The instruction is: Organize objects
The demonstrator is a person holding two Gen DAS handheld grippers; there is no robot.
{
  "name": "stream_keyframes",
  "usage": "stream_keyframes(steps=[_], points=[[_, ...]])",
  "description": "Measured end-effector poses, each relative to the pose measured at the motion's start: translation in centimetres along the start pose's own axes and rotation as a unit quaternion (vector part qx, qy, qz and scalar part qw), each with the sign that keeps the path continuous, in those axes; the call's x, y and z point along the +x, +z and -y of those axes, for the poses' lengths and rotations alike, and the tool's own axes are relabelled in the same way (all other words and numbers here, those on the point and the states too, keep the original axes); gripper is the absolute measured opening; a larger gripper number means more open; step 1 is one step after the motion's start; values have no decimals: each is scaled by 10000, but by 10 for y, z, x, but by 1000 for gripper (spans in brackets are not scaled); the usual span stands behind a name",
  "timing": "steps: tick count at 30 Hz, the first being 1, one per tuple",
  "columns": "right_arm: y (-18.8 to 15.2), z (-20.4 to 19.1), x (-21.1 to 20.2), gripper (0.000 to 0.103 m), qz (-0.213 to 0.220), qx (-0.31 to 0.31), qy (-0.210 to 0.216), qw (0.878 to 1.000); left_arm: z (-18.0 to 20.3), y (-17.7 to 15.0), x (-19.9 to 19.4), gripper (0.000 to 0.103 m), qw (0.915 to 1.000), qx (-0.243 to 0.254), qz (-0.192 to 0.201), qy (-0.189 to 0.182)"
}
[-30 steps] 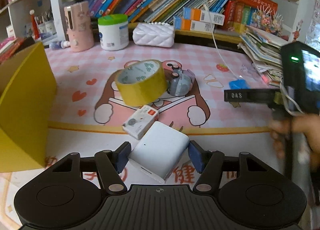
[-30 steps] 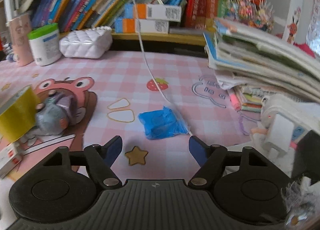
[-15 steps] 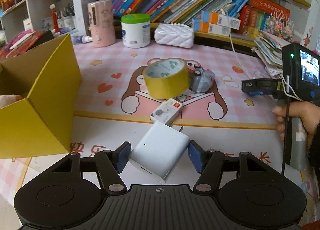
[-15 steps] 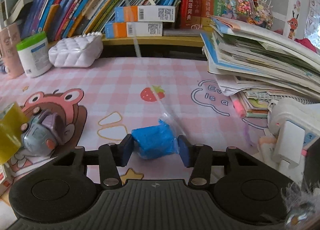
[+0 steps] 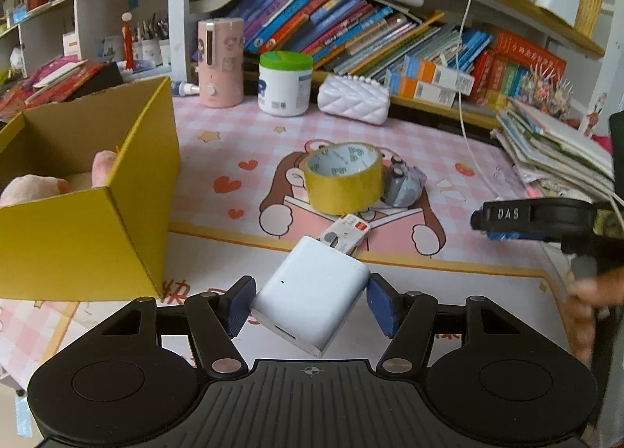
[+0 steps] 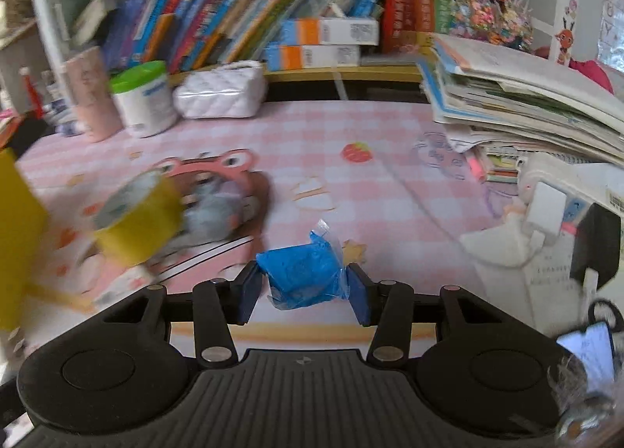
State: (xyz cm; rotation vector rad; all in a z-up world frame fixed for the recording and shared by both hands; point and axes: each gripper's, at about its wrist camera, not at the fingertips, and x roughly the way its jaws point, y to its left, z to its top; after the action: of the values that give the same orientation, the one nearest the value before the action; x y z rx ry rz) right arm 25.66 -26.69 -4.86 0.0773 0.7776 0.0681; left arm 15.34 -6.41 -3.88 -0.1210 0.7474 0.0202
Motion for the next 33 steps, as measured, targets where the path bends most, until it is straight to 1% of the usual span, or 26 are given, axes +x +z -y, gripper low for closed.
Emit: stream_keyframes(steps=[4, 7, 13, 16, 23, 33], points=[[-13, -24, -34, 44, 122, -26, 153, 9998, -14, -3, -15, 62, 9998, 26, 161, -102], [-25, -43, -54, 44, 185, -102, 169, 9996, -29, -8, -27, 62, 9996, 12, 234, -150], [-51, -88, -83, 45, 240, -341, 221, 9989, -68, -24, -53, 62, 9993, -104, 329, -130], [-64, -113, -98, 45, 234, -490, 255, 9982, -91, -34, -68, 62, 9992, -253, 302, -81], [-103, -175, -125, 45, 167, -1010, 497, 9935, -145, -56, -96, 62, 9979, -570, 292, 127], [-145, -242, -144, 45, -17, -1275, 781, 9888, -208, -88, -133, 62, 9955, -790, 294, 428]])
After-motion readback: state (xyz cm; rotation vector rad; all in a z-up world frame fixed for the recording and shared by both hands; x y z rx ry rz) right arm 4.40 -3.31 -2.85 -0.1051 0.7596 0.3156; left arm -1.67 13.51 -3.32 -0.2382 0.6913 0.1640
